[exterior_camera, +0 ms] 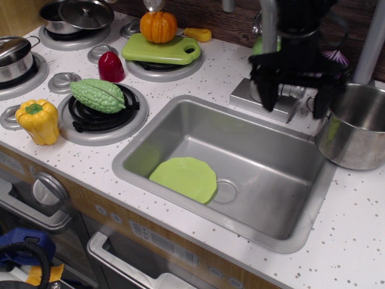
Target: Put pot in sink
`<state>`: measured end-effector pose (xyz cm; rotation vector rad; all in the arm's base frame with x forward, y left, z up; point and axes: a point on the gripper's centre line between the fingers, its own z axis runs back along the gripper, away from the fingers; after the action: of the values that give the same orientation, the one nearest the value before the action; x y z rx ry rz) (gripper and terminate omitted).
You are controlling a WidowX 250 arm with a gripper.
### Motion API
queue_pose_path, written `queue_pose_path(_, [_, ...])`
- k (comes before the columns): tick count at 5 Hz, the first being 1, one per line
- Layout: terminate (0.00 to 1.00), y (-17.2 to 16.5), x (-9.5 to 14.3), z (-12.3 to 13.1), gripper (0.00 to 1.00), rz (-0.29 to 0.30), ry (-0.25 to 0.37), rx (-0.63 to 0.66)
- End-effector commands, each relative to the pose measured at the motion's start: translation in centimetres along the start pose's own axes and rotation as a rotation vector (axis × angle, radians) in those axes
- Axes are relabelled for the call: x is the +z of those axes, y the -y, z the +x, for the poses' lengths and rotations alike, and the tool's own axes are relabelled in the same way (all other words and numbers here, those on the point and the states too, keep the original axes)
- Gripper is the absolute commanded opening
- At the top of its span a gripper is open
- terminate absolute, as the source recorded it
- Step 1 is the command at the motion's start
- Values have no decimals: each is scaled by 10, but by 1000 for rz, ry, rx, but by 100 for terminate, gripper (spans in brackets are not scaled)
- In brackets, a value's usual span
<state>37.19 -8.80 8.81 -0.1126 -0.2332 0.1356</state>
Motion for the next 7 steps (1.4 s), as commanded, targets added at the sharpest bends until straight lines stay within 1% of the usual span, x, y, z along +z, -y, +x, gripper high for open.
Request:
queue_pose_path(1, [0, 22, 9, 24, 100, 6, 86, 94])
queue_pose_path(2, [0, 35, 6, 21, 100, 27, 118, 150])
queue_pose_path(3, [0, 44, -4, 17, 100, 48, 138, 181])
queue_pose_path(4, [0, 45, -9, 12, 100, 29, 142, 196])
queue_pose_path(5, [0, 45, -22, 13, 100, 11, 156, 208])
queue_pose_path(6, [0, 44, -30, 10, 100, -25, 141, 220])
queue_pose_path(7, [0, 41, -39, 6, 100, -40, 145, 224])
